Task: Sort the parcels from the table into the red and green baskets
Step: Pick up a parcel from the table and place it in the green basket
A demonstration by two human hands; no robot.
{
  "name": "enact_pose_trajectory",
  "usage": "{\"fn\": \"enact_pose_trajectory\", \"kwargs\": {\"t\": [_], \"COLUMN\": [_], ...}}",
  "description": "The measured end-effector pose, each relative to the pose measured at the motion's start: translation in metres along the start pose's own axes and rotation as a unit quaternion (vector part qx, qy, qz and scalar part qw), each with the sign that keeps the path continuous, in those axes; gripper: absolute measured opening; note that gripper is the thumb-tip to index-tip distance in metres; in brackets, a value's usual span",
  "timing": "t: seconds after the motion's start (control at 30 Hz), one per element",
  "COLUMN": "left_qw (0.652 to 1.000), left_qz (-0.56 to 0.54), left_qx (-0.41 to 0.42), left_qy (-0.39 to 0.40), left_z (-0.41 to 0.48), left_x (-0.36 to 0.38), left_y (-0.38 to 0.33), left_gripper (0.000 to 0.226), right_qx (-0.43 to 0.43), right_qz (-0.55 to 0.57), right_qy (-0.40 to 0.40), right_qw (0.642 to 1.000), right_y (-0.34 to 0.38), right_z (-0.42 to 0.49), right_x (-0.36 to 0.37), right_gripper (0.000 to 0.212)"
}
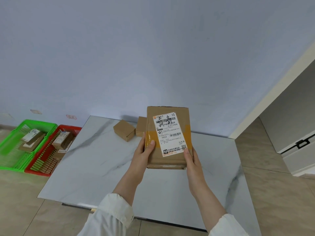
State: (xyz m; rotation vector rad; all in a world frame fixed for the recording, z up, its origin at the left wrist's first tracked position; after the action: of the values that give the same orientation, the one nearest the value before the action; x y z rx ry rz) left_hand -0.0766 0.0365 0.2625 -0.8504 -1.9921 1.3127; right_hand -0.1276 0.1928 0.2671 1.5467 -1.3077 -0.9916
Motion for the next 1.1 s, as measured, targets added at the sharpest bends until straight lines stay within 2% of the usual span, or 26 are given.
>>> {"fn": "enact_pose_trajectory", "kwargs": {"t": [0.1,0.27,0.37,0.57,0.73,0.9,1.1], "left_qw": [1.000,0.994,0.984,0.956,0.934,0.913,0.889], "left_qz": [-0.010,-0.025,-0.034,-0.080,-0.113,-0.134,-0.162], "left_qx": [-0.017,-0.047,-0.055,-0.043,-0.017,-0.007,-0.007], "left_qy": [-0.024,-0.100,-0.164,-0.280,-0.339,-0.384,-0.427], "left_z": [-0.004,-0.022,-0.038,-0.075,-0.106,-0.133,-0.129], "left_x": [-0.017,-0.076,-0.128,-0.251,-0.371,-0.495,-0.601], "left_y": [0.013,0.038,0.044,0.035,0.029,0.022,0.015], "left_gripper": [0.058,0.076,0.068,0.062,0.056,0.055,0.049], "right_qx": [0.014,0.039,0.049,0.034,0.021,0.028,0.031], "right_qz": [-0.007,-0.044,-0.063,-0.108,-0.135,-0.164,-0.190], "right_qy": [0.024,0.096,0.149,0.252,0.326,0.365,0.388], "right_qw": [1.000,0.994,0.986,0.961,0.935,0.916,0.901], "right_y": [-0.014,-0.047,-0.059,-0.069,-0.091,-0.120,-0.137], "right_z": [0.000,-0.010,-0.029,-0.088,-0.151,-0.220,-0.257], "right_x": [0.011,0.058,0.103,0.219,0.329,0.438,0.546], "right_gripper": [0.051,0.048,0.044,0.045,0.049,0.040,0.041]}}
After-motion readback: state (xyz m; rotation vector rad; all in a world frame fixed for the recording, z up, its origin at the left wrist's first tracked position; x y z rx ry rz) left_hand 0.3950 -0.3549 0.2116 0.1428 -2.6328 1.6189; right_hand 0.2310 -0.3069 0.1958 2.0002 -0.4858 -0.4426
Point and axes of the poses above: each hand's wrist, its own z-axis towards the middle knuckle, its own x-axis out of the palm, y = z × x, the point moved 5 cm from there along z, towards the middle knuckle, and after that the axes turned 10 degrees about -y, right-handed, at the moved point
